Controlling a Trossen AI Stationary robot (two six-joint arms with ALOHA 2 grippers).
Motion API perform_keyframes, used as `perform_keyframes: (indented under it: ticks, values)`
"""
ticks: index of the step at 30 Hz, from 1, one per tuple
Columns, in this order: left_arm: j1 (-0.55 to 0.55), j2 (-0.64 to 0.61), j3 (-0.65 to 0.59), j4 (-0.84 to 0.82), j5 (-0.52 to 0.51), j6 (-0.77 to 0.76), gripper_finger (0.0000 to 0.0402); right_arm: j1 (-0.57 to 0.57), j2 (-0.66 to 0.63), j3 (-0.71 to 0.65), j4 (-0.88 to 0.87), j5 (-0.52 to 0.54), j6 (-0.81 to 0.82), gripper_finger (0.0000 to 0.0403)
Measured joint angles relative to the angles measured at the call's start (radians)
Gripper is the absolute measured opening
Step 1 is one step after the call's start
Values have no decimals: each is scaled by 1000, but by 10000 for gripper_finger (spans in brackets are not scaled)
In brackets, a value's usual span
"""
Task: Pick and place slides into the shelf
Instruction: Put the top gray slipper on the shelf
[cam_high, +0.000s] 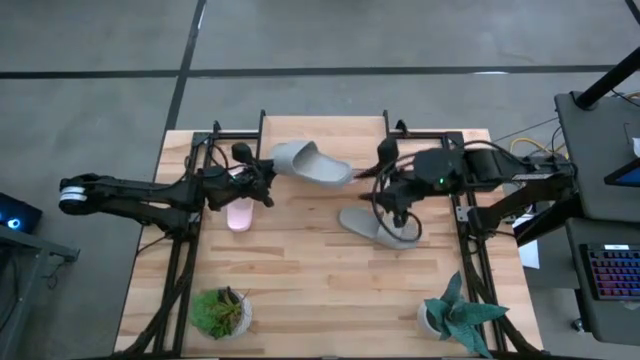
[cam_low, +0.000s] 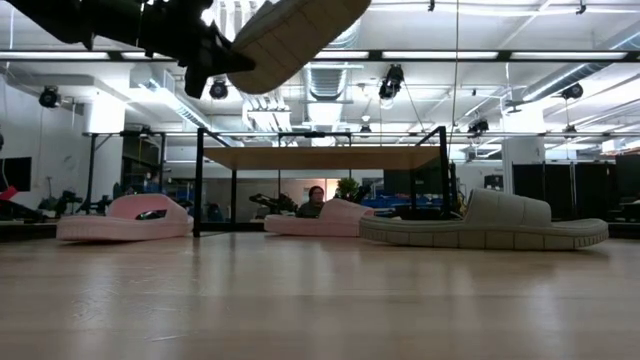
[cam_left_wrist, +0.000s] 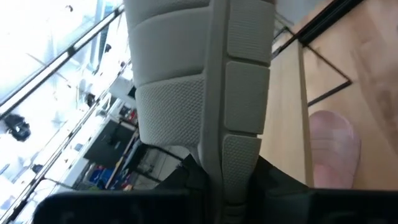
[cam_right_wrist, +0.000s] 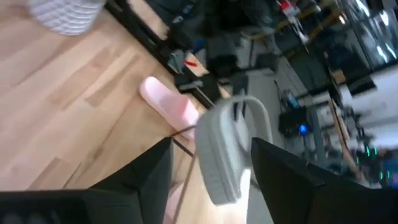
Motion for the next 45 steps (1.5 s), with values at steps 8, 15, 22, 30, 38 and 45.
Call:
perform_keyframes:
  ticks: [8,15,22,30,38,45]
  values:
    - [0,-3,-15,56,90,2,23,10,41,-1,34,1,-68,215]
    - [0,-1,-25,88,130,3,23,9,55,-1,75,2,-97,215]
    - [0,1,-25,135,205,3,23,10,68,0,82,1,-97,215]
    - [0,27,-25,208,251,4,23,10,77,0,159,-8,-97,215]
    - [0,104,-19,320,250,5,23,7,116,0,207,-34,-114,214]
    - [0,120,-19,331,250,5,23,7,133,0,215,-26,-119,188]
